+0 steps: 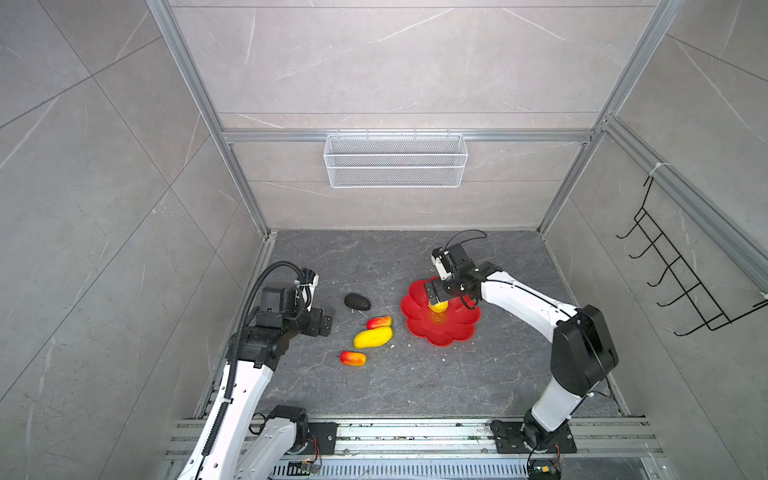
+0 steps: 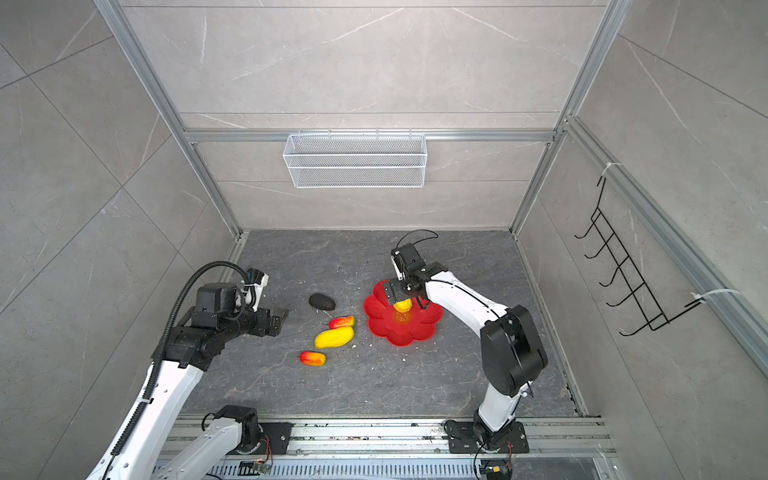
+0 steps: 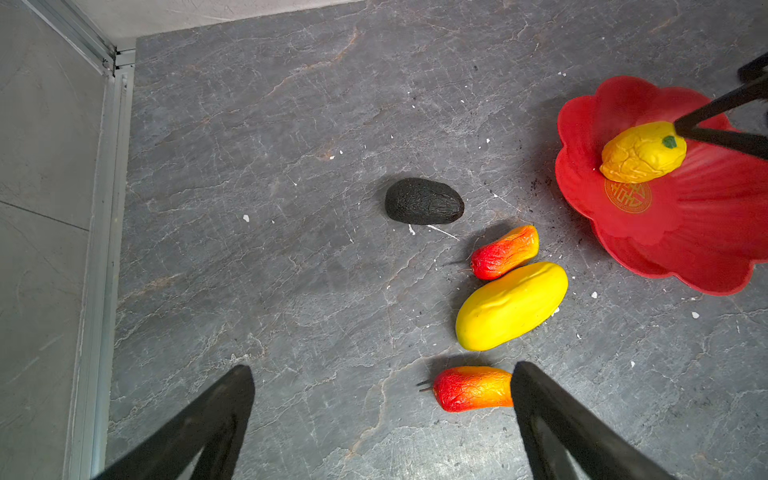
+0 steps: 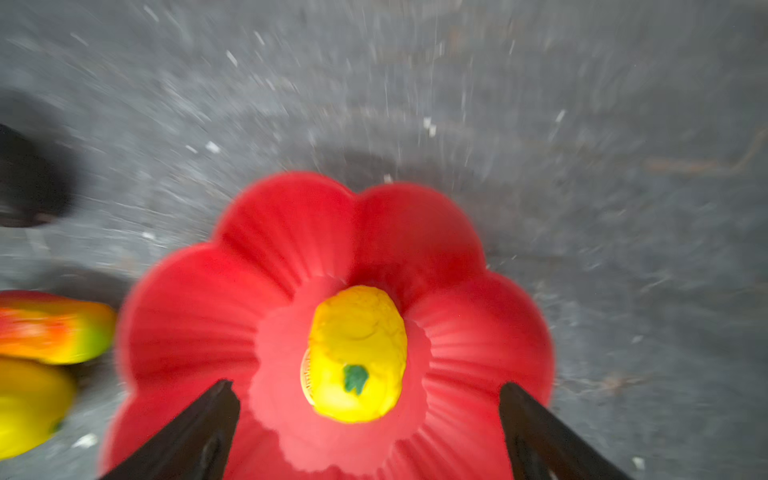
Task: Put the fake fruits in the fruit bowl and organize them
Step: 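Reach the right gripper to the long yellow mango and grasp it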
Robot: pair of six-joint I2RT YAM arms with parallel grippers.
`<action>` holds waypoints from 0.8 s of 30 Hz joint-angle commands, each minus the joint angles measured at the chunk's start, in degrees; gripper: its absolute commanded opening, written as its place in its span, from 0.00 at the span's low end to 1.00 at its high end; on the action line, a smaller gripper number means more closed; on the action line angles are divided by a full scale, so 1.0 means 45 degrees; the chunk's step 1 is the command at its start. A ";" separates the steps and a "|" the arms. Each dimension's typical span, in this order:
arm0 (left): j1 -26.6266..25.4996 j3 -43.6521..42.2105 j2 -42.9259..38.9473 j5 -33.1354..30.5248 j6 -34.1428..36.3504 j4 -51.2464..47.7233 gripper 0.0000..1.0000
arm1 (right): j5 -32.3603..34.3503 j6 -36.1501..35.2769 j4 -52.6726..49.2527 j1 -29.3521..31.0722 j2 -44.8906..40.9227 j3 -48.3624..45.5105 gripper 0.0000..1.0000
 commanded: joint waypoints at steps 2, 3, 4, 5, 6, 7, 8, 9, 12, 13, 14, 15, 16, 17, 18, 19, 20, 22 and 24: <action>0.0079 0.0149 -0.0060 0.0204 0.0082 0.0260 1.00 | -0.0791 -0.1326 -0.0493 0.1743 -0.0667 0.0876 1.00; 0.0069 0.0156 -0.0036 0.0209 0.0081 0.0258 1.00 | -0.1180 -0.1600 -0.0396 0.2082 -0.0577 0.0922 1.00; 0.0069 0.0146 -0.0042 0.0236 0.0081 0.0245 1.00 | -0.1615 -0.1865 -0.0223 0.2490 -0.0411 0.0984 1.00; 0.0069 0.0148 -0.0042 0.0223 0.0091 0.0247 1.00 | -0.1992 -0.2098 -0.0064 0.2816 -0.0185 0.0984 1.00; 0.0069 0.0161 -0.0037 0.0234 0.0082 0.0256 1.00 | -0.2333 -0.2342 0.0094 0.3167 -0.0009 0.1007 1.00; 0.0069 0.0156 -0.0033 0.0241 0.0081 0.0263 1.00 | -0.2621 -0.2644 0.0208 0.3585 0.0325 0.1074 1.00; 0.0069 0.0149 -0.0028 0.0226 0.0081 0.0270 1.00 | -0.2876 -0.2927 0.0266 0.3944 0.0662 0.1176 1.00; 0.0069 0.0163 -0.0042 0.0239 0.0094 0.0274 1.00 | -0.3102 -0.3118 0.0324 0.4197 0.1011 0.1306 1.00; 0.0072 0.0164 -0.0060 0.0275 0.0081 0.0269 1.00 | -0.3816 -0.3639 0.0388 0.4872 0.2263 0.1888 1.00; 0.0069 0.0161 -0.0040 0.0282 0.0072 0.0277 1.00 | -0.3856 -0.3766 0.0356 0.5086 0.2762 0.2150 1.00; 0.0069 0.0148 -0.0041 0.0304 0.0081 0.0274 1.00 | -0.3858 -0.3867 0.0232 0.5255 0.3208 0.2459 1.00; 0.0069 0.0161 -0.0037 0.0304 0.0081 0.0266 1.00 | -0.3815 -0.3885 0.0142 0.5315 0.3545 0.2699 1.00; 0.0069 0.0153 -0.0037 0.0311 0.0082 0.0265 1.00 | -0.3808 -0.3887 0.0069 0.5383 0.3872 0.2952 0.99; 0.0070 0.0153 -0.0042 0.0309 0.0081 0.0265 1.00 | -0.3835 -0.3890 0.0010 0.5424 0.4096 0.3145 0.99; 0.0069 0.0160 -0.0041 0.0307 0.0082 0.0270 1.00 | -0.3823 -0.3889 -0.0003 0.5440 0.4300 0.3292 0.97; 0.0069 0.0156 -0.0037 0.0310 0.0067 0.0270 1.00 | -0.3801 -0.3850 -0.0002 0.5462 0.4443 0.3375 0.95; 0.0069 0.0154 -0.0042 0.0307 0.0081 0.0276 1.00 | -0.3783 -0.3816 -0.0012 0.5461 0.4543 0.3434 0.93; 0.0069 0.0158 -0.0042 0.0319 0.0081 0.0276 1.00 | -0.3741 -0.3718 -0.0004 0.5479 0.4684 0.3430 0.87; 0.0069 0.0161 -0.0041 0.0298 0.0081 0.0254 1.00 | -0.3736 -0.3619 0.0032 0.5480 0.4791 0.3333 0.79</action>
